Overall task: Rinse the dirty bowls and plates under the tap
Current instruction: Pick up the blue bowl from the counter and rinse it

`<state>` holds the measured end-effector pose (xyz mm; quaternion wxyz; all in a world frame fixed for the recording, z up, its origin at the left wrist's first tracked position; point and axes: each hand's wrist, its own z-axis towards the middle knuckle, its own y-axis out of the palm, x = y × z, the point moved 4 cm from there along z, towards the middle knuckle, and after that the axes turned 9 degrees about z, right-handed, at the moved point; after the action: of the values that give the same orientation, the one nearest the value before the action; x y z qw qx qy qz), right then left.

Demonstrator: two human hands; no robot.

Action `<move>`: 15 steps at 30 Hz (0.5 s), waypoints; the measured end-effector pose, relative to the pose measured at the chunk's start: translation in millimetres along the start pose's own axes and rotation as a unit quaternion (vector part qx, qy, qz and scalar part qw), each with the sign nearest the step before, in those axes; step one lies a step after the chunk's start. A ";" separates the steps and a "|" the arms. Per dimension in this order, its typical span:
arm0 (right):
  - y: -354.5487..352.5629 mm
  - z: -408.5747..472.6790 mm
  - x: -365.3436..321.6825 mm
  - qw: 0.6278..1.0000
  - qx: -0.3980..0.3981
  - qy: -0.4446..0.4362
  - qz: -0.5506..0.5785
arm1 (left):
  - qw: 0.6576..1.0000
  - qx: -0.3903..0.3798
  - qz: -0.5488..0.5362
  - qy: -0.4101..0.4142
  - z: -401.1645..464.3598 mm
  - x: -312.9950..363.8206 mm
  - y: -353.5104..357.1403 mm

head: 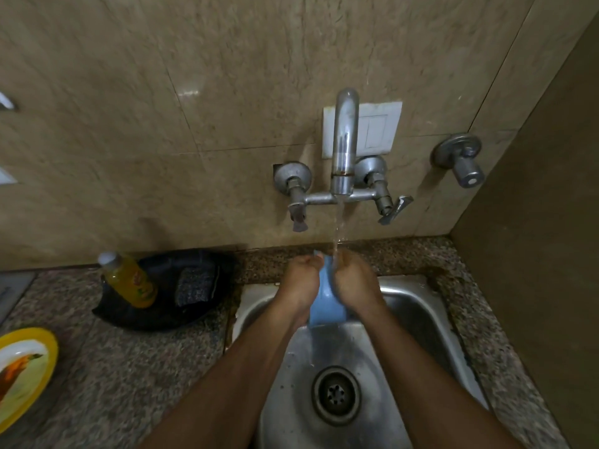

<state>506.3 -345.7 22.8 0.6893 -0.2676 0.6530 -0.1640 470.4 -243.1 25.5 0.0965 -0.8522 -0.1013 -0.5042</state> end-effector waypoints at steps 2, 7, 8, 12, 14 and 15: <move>11.8 -26.5 -12.9 0.981 0.024 -0.154 -0.114 | 0.999 0.003 -0.049 -0.011 0.5 8.5 -3.5; 5.9 -4.9 16.7 0.995 -0.001 -0.052 0.090 | 1.000 0.001 0.010 -0.014 -3.1 11.8 -2.3; 3.6 0.2 16.6 0.968 -0.019 0.038 0.248 | 1.000 -0.009 0.013 -0.016 -5.3 11.7 -0.2; 7.9 -19.5 34.5 0.811 -0.083 0.261 0.517 | 0.996 -0.076 0.000 -0.038 -4.2 19.1 -4.6; 12.3 -28.3 45.5 0.769 -0.074 0.293 0.563 | 0.993 -0.109 -0.006 -0.047 -1.9 20.9 -7.0; 15.0 -28.8 47.4 0.748 -0.071 0.308 0.584 | 0.992 -0.115 -0.016 -0.051 -1.8 20.3 -7.0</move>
<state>480.4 -365.4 -24.6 0.3909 0.1831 0.8685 0.2436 476.5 -235.4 44.6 -0.0152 -0.8806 -0.0613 -0.4696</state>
